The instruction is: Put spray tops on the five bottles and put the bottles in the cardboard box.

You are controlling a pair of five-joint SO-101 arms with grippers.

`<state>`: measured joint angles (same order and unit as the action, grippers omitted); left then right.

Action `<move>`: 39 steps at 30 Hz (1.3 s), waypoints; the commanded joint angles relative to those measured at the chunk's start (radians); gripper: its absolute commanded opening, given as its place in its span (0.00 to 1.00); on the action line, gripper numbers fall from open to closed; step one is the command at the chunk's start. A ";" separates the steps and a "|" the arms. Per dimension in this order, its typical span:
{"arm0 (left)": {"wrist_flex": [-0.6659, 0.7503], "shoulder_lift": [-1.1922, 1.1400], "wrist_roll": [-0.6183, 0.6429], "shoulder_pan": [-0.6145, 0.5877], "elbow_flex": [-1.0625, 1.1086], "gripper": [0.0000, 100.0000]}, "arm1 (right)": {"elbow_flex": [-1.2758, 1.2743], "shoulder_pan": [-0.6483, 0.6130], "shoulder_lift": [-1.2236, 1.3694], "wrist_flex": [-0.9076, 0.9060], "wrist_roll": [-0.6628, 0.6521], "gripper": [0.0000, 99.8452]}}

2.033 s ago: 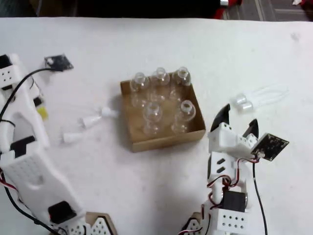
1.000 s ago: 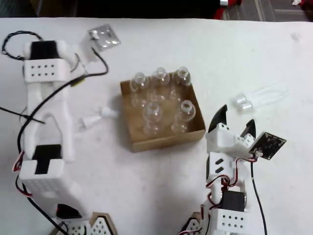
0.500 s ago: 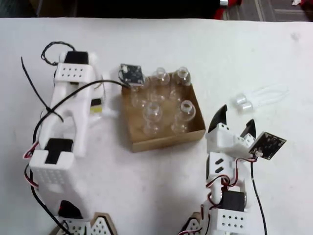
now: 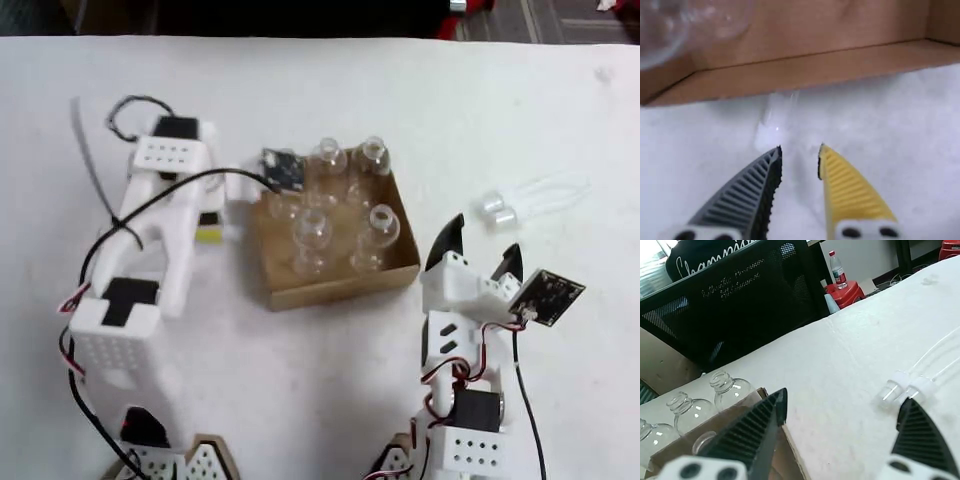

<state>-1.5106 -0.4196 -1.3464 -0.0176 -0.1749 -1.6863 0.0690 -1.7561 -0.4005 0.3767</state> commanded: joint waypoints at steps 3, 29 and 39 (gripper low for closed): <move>0.086 -0.064 -0.002 0.044 0.026 0.13 | -0.006 0.002 -0.010 -0.004 0.005 0.32; 0.158 -0.085 0.000 0.039 0.034 0.13 | -0.006 0.002 -0.010 -0.001 0.005 0.32; 0.152 -0.077 0.000 0.035 0.032 0.17 | -0.006 0.001 -0.010 -0.002 0.005 0.32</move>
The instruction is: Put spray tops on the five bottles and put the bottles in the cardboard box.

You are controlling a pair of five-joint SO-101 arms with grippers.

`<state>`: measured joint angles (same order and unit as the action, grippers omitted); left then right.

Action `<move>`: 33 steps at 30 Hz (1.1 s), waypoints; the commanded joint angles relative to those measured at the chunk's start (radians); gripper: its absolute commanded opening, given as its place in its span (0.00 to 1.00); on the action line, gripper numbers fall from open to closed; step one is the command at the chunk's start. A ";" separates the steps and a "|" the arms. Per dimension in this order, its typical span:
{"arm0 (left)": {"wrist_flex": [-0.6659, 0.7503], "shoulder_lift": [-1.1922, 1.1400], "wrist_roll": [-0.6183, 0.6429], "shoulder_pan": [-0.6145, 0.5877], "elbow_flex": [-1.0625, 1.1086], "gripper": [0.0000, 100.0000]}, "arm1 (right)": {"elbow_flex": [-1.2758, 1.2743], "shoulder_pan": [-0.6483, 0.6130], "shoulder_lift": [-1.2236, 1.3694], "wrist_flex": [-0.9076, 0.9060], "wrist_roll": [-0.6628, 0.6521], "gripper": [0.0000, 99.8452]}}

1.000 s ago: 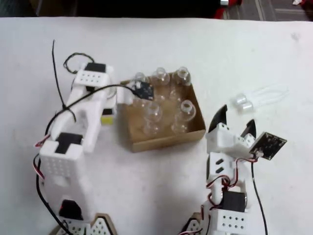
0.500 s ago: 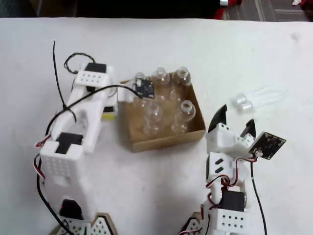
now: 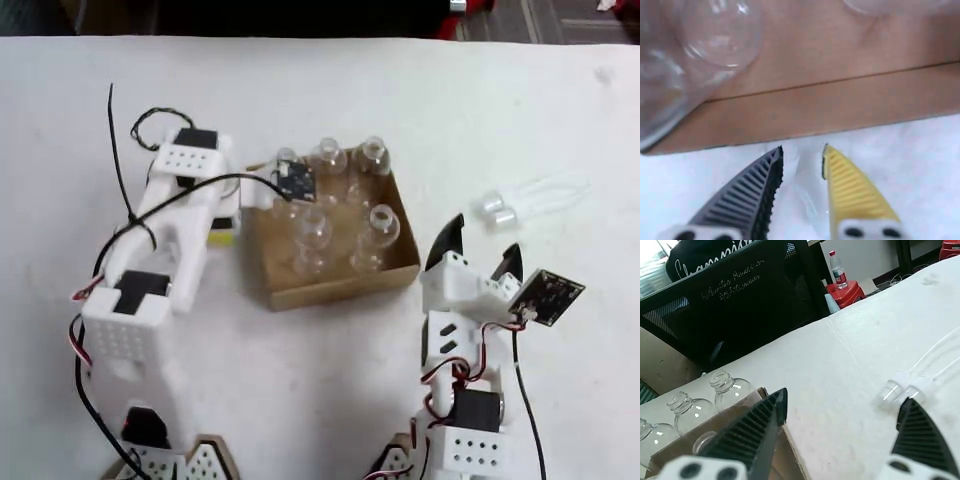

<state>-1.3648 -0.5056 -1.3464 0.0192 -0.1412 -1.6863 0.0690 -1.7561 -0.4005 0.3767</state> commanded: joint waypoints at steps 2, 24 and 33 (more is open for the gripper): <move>0.005 0.012 0.000 -0.002 -0.006 0.17 | -0.006 0.001 -0.010 -0.002 0.005 0.32; 0.014 0.002 -0.068 0.001 0.048 0.03 | -0.006 -0.001 -0.010 -0.002 0.005 0.32; -0.051 0.013 -0.086 -0.008 0.035 0.02 | -0.006 0.001 -0.010 -0.002 0.005 0.32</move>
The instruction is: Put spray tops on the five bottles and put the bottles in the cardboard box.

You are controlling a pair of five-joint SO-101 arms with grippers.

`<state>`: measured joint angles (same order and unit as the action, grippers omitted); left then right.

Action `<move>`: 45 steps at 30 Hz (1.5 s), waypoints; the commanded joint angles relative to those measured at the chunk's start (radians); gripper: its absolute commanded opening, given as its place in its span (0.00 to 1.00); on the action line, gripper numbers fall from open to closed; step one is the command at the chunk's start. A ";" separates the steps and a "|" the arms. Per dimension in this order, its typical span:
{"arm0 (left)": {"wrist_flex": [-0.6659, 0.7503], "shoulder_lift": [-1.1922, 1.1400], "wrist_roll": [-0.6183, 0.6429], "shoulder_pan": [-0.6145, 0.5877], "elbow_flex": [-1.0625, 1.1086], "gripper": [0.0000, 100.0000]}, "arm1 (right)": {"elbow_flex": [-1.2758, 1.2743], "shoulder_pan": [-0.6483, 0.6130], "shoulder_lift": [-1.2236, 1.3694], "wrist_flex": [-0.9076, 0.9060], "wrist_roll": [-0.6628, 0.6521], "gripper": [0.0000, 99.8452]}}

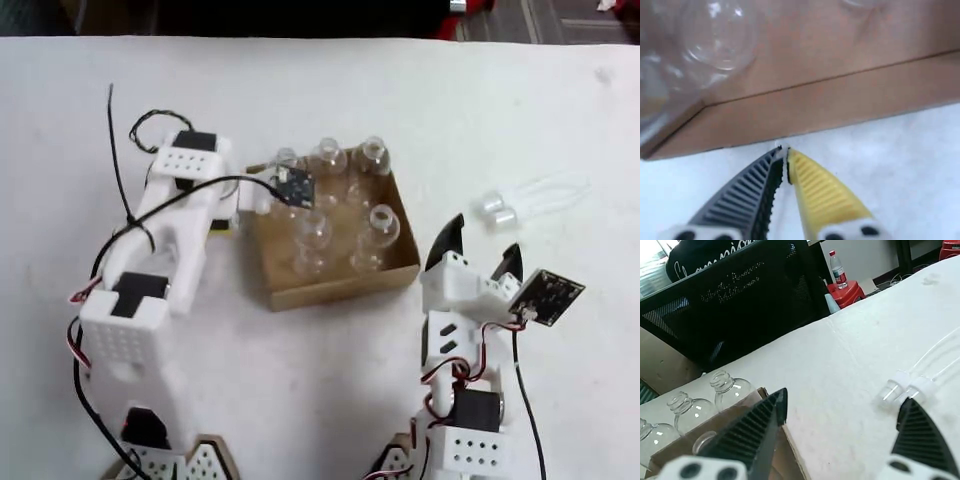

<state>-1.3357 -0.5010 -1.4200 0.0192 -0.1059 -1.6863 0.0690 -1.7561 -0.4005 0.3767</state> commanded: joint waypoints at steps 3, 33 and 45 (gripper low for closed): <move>-0.164 0.008 -0.012 -0.018 -0.071 0.02 | -0.006 0.001 -0.010 -0.001 0.005 0.32; -0.431 0.311 0.192 -0.231 -0.399 0.02 | -0.006 0.001 -0.010 0.001 0.005 0.32; -0.299 0.317 0.109 -0.214 0.141 0.02 | -0.006 -0.001 -0.010 0.001 0.005 0.32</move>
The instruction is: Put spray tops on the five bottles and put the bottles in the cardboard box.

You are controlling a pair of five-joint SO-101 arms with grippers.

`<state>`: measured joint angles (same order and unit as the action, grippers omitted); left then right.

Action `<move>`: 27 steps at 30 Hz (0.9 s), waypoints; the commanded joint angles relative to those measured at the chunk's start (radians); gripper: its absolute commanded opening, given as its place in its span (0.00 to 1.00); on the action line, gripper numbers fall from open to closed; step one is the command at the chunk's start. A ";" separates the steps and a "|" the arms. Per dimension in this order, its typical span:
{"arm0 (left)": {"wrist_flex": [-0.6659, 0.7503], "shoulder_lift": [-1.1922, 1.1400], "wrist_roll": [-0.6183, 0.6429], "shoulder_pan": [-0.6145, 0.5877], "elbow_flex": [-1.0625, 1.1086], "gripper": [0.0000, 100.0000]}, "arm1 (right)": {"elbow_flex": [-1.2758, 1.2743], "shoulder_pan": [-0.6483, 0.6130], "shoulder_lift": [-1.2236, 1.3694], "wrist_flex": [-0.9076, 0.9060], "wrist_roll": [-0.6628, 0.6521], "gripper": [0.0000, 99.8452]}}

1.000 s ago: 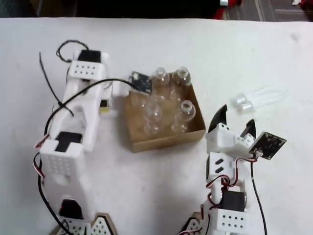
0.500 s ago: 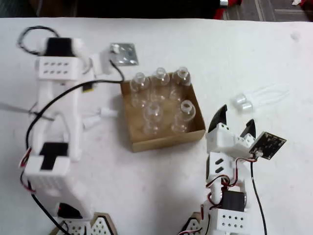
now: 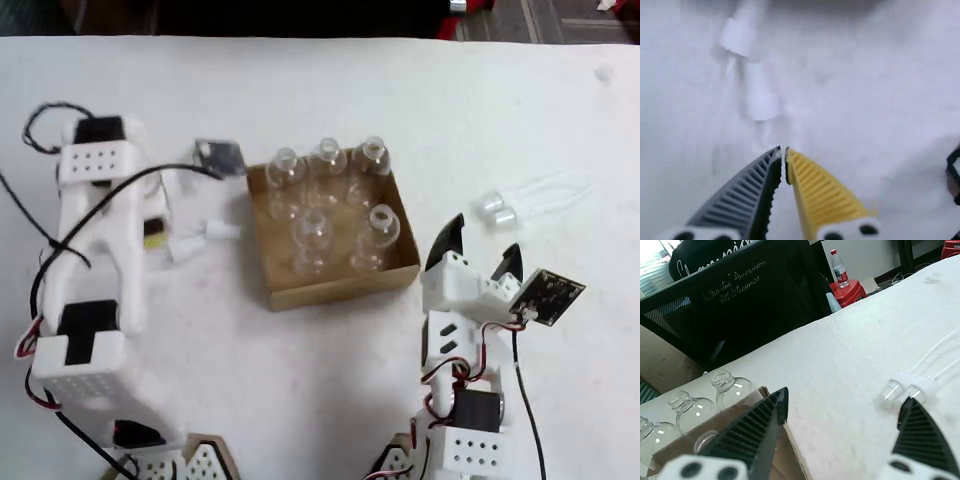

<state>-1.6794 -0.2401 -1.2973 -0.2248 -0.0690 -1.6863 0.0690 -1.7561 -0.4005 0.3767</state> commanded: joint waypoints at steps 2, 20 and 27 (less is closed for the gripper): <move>0.157 0.058 0.057 0.033 0.175 0.02 | -0.006 -0.002 -0.010 0.001 0.005 0.32; 0.446 0.051 0.305 0.091 0.259 0.14 | -0.006 -0.005 -0.010 -0.002 -0.121 0.32; 0.582 0.051 0.333 0.119 0.344 0.14 | -0.006 -0.005 -0.010 -0.004 -0.120 0.32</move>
<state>-1.1362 -0.2401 -0.9812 -0.1358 0.2639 -1.6863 0.0690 -1.7561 -0.4005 0.2739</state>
